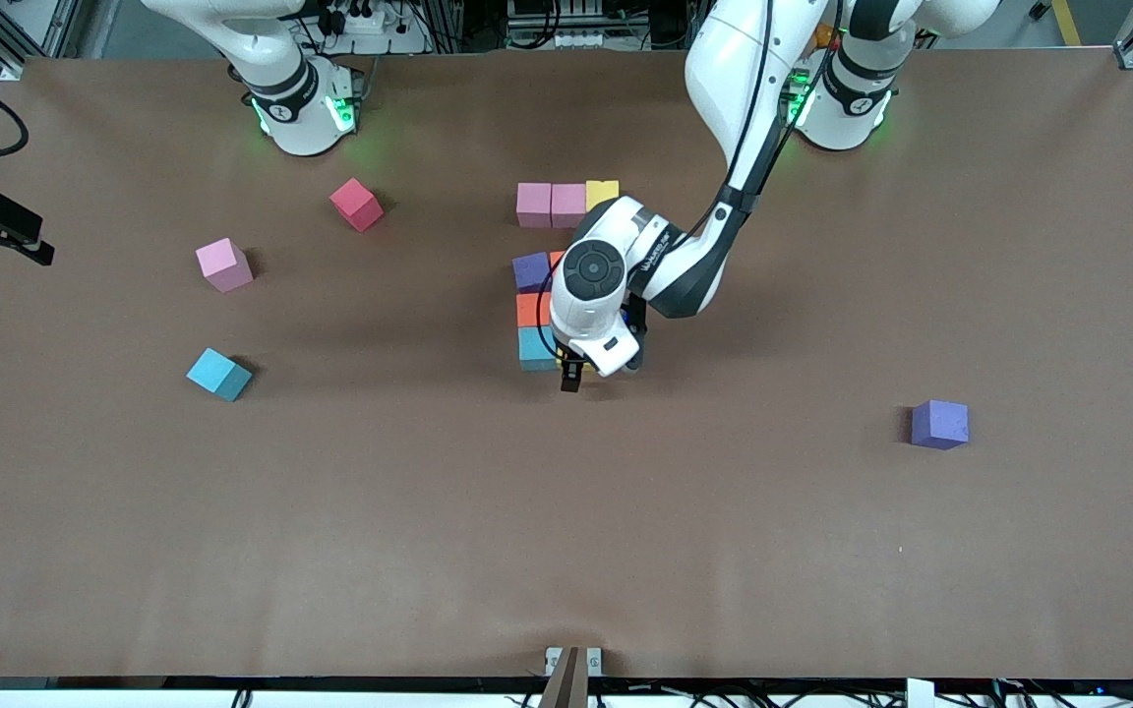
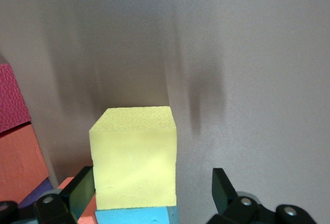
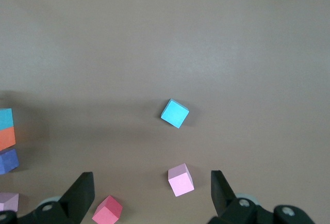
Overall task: Form number 2 with 11 blocks
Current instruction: 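Lower the yellow cube beside the cyan cube with the left gripper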
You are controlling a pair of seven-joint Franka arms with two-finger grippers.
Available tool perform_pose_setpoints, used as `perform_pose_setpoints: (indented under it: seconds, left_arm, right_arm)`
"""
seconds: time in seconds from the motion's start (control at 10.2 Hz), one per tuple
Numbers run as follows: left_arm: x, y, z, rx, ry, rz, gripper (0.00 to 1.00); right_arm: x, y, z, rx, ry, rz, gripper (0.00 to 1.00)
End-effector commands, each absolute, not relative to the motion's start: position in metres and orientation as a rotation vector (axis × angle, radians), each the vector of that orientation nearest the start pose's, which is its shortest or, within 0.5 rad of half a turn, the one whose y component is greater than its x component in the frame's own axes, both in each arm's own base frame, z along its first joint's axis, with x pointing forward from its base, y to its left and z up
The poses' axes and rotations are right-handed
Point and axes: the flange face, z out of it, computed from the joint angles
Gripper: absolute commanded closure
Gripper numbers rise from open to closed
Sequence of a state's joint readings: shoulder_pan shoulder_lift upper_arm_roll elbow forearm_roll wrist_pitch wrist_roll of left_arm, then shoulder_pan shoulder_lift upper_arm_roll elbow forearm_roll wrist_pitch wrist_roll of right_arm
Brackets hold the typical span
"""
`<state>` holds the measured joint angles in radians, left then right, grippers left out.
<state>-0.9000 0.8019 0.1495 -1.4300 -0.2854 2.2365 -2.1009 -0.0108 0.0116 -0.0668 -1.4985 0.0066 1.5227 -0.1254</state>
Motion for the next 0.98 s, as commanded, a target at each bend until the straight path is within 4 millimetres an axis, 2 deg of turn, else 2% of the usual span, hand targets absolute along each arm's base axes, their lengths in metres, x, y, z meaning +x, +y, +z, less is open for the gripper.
perform_pose_setpoints:
  seconds: [0.0, 0.39, 0.69, 0.88]
  left_arm:
    - [0.513, -0.521, 0.239, -2.331, -2.128, 0.166, 0.00]
    - [0.515, -0.529, 0.264, -2.317, -2.099, 0.209, 0.00]
    - [0.545, -0.502, 0.297, -2.357, -2.122, 0.199, 0.00]
    - [0.576, -0.463, 0.347, -2.481, -2.096, 0.180, 0.00]
  right_arm:
    - [0.551, -0.043, 0.651, -3.125, -0.057, -0.019, 0.00]
    - [0.551, -0.045, 0.651, -3.125, -0.055, -0.020, 0.00]
    - [0.551, -0.045, 0.651, -3.125, -0.055, -0.020, 0.00]
    - [0.551, -0.046, 0.651, -3.125, -0.052, -0.020, 0.00]
